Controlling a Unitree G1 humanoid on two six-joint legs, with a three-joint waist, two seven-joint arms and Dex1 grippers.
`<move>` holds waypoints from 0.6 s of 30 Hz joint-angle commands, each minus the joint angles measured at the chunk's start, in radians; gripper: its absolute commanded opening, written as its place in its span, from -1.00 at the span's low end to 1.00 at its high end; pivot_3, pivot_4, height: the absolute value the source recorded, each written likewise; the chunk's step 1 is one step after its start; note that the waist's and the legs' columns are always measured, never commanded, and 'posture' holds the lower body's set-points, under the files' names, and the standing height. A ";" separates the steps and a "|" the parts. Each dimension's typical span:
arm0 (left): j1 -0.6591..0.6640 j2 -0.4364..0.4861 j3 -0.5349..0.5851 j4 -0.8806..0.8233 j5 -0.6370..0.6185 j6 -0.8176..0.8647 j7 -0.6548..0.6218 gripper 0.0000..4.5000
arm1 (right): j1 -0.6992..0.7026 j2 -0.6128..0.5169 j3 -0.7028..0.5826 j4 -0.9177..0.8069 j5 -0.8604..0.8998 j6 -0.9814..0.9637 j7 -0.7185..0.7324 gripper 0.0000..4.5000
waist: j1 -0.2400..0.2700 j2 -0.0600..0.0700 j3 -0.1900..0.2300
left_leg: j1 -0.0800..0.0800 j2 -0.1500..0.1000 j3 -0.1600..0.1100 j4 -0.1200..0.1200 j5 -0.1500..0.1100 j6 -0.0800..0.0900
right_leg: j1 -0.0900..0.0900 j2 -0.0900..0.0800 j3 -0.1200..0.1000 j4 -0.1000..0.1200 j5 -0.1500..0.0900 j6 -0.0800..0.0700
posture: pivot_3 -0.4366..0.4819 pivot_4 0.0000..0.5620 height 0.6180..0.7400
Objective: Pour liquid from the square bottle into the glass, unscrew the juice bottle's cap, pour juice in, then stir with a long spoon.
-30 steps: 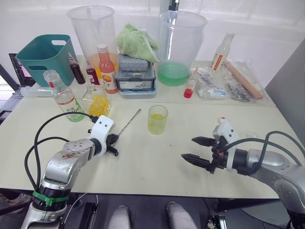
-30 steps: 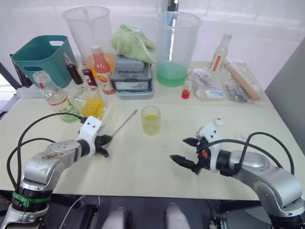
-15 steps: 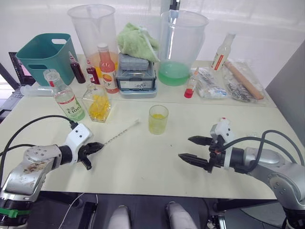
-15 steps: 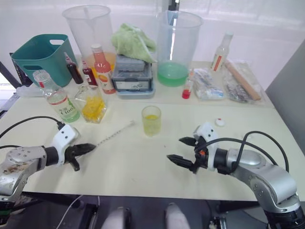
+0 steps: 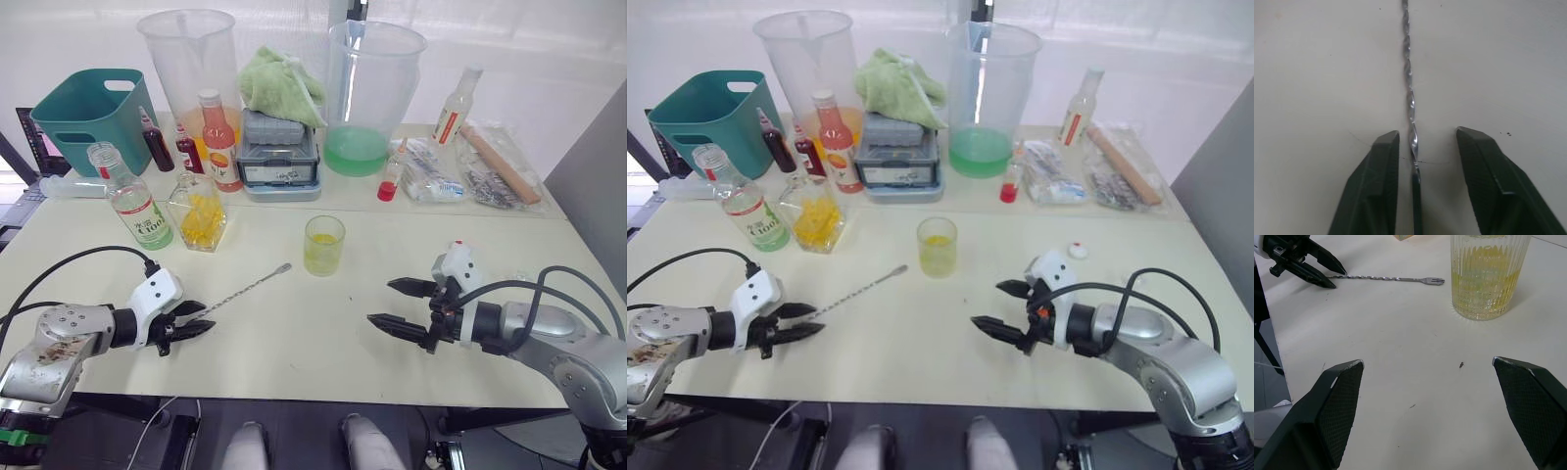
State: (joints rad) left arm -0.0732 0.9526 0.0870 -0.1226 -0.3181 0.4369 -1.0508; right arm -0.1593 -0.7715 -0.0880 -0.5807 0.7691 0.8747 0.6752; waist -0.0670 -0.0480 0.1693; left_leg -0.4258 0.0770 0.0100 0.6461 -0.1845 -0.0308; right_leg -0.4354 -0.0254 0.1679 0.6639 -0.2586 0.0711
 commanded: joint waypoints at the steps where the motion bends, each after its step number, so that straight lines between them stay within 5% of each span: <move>1: -0.012 0.018 -0.019 -0.013 0.017 0.018 -0.011 -0.02 | -0.003 0.005 -0.018 -0.038 0.011 -0.014 -0.003 1.00 | 0.000 0.000 0.000 | 0.000 0.000 0.000 0.000 0.000 0.000 | 0.000 0.000 0.000 0.000 0.000 0.000 | -0.05 -0.47 0.31; 6: -0.043 0.025 -0.080 0.005 0.075 -0.003 -0.016 -0.02 | 0.001 0.010 -0.019 -0.044 0.010 -0.012 -0.012 1.00 | 0.006 0.000 0.000 | 0.000 0.000 0.000 0.000 0.000 0.000 | 0.001 0.000 0.000 0.000 0.000 0.000 | -0.05 -0.47 0.31; 13: -0.070 0.043 -0.164 0.085 0.155 -0.021 -0.040 -0.96 | 0.010 0.006 -0.022 -0.052 0.003 -0.011 -0.023 1.00 | 0.007 0.004 -0.002 | 0.003 0.000 0.000 0.000 0.000 0.000 | 0.003 0.000 0.000 0.000 0.000 0.000 | -0.05 -0.47 0.31; 18: -0.067 0.043 -0.174 0.067 0.149 -0.006 -0.066 -0.99 | 0.006 0.004 -0.017 -0.050 0.000 -0.014 -0.024 1.00 | 0.005 0.010 -0.006 | 0.003 0.000 0.000 0.000 0.000 0.000 | 0.003 0.000 0.000 0.000 -0.001 0.000 | -0.05 -0.47 0.31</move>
State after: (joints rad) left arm -0.1748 0.9909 -0.0340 -0.0713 -0.1896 0.3965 -1.0885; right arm -0.1445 -0.7637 -0.0884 -0.6005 0.7679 0.8750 0.6498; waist -0.0624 -0.0385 0.1637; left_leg -0.4229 0.0769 0.0100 0.6458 -0.1845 -0.0308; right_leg -0.4326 -0.0255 0.1678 0.6642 -0.2595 0.0715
